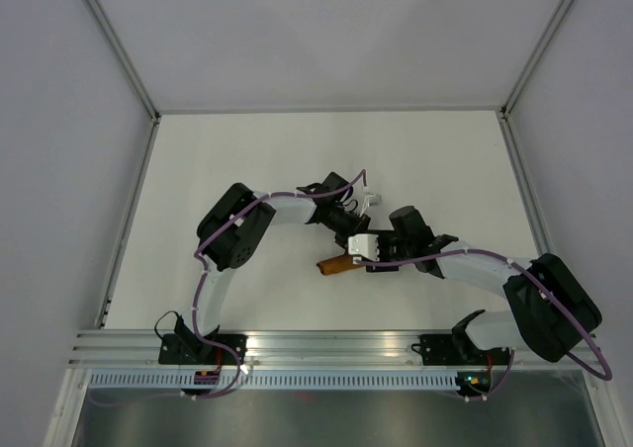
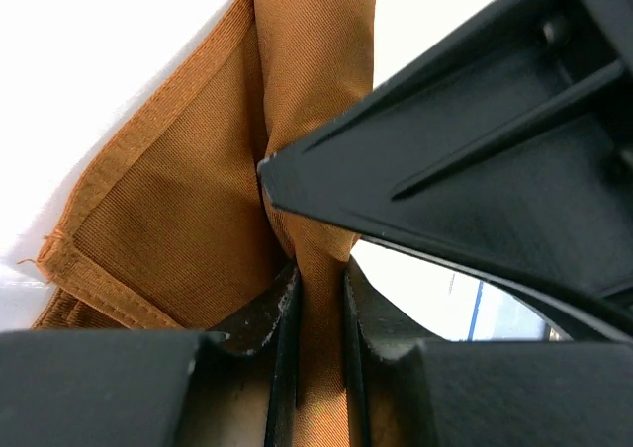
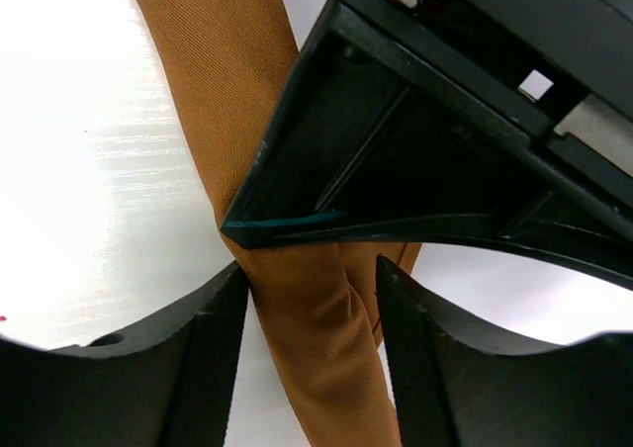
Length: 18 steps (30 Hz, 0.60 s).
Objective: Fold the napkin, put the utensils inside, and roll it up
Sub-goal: Roll the napkin with the utensil
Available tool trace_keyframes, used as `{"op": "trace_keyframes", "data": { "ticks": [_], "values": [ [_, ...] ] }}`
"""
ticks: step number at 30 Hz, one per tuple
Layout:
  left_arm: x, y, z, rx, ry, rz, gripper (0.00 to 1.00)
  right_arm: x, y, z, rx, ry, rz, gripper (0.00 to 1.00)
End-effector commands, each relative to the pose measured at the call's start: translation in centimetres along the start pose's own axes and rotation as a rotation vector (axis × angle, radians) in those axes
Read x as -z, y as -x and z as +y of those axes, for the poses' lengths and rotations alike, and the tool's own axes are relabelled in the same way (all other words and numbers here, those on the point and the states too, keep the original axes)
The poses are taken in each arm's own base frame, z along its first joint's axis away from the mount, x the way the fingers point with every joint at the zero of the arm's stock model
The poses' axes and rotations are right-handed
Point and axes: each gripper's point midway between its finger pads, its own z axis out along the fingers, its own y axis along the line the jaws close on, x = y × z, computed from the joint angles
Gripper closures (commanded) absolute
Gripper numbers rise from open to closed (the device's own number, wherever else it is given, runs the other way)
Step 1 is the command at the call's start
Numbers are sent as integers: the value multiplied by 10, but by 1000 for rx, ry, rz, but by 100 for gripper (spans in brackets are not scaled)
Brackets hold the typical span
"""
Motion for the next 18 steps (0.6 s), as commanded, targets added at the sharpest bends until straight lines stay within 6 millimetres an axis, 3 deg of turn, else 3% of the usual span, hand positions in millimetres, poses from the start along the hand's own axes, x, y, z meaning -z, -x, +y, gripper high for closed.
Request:
{"op": "trace_keyframes", "data": {
  "ticks": [1,6,8,11,14,18],
  "values": [
    [-2,-89,59,196,226,226,91,-5,-11,7,15,34,56,41],
    [2,-79,56,174,222,203,83,-9,-19,20,10,102,89,52],
    [5,-71,58,170,245,180,74,-9,-24,27,1,135,112,59],
    [12,-52,54,174,239,105,64,-7,-30,35,-8,159,133,76],
    [23,-29,49,179,231,7,60,-5,-29,41,-24,186,132,85],
    [39,-2,44,177,234,-110,59,-6,-29,46,-37,234,141,89]
  ]
}}
